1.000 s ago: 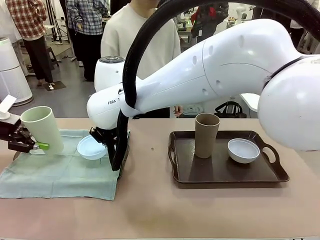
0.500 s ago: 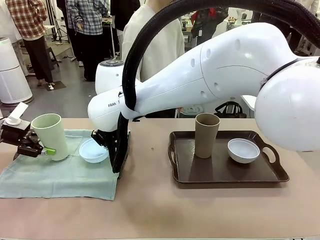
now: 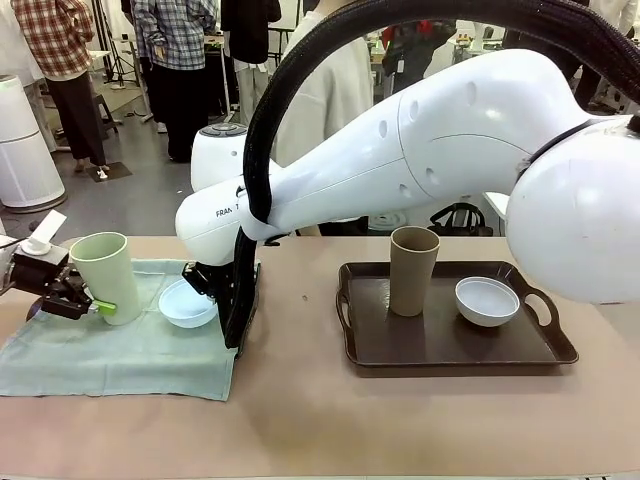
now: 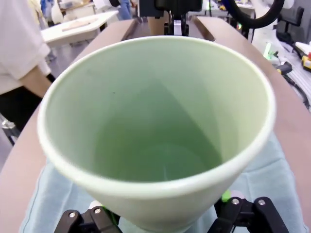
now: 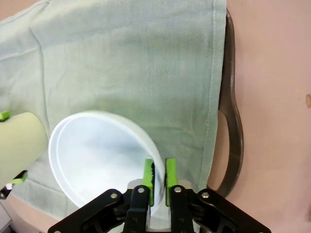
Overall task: Set up a tray with a mat and arrange the tableware.
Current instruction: Place the Picnic Bowl and Reusable plastic cup back onto the Handle tray in front of the human's position.
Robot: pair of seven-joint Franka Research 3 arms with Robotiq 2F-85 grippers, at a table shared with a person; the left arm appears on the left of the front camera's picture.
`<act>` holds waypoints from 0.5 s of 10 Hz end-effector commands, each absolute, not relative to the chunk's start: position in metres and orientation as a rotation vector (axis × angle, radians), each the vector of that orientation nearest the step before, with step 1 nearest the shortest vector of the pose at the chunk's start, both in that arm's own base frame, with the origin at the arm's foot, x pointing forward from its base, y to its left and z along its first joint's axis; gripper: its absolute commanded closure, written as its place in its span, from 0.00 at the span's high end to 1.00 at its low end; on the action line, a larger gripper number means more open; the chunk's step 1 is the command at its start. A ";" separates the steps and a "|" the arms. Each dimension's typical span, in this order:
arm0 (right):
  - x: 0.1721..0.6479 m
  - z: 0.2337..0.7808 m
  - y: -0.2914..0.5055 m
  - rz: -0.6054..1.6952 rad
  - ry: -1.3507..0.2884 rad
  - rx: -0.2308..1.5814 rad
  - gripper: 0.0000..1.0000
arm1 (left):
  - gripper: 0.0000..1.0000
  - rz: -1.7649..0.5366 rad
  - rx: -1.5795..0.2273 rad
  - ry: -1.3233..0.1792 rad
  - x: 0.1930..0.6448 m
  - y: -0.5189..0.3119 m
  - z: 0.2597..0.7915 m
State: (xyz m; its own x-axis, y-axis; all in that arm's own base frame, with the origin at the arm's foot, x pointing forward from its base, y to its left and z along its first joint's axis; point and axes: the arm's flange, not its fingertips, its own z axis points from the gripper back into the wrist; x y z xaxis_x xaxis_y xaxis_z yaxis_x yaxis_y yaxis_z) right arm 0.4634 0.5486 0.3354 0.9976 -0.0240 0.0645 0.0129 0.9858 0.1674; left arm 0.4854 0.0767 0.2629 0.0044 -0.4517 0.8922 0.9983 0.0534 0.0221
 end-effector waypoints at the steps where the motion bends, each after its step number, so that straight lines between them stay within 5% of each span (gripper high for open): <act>1: 0.460 0.345 0.545 0.005 -0.057 0.148 0.85 | 1.00 -1.362 -0.784 -0.899 0.489 0.080 0.270; 2: 0.456 0.358 0.542 0.013 -0.068 0.141 0.28 | 1.00 -1.354 -0.740 -0.881 0.490 0.085 0.274; 3: 0.451 0.370 0.537 0.013 -0.071 0.154 0.98 | 1.00 -1.364 -0.694 -0.870 0.488 0.088 0.279; 5: 0.442 0.396 0.527 0.020 -0.084 0.186 0.98 | 1.00 -1.348 -0.554 -0.737 0.488 0.097 0.296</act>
State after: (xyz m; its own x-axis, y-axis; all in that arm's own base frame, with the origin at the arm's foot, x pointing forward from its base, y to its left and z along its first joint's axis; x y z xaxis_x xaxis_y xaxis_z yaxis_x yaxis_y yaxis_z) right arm 0.4543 0.5431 0.3910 0.9954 -0.0066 0.0954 -0.0100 0.9849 0.1730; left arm 0.4949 0.1007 0.2852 0.0107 -0.5776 0.8163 0.9893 0.1248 0.0754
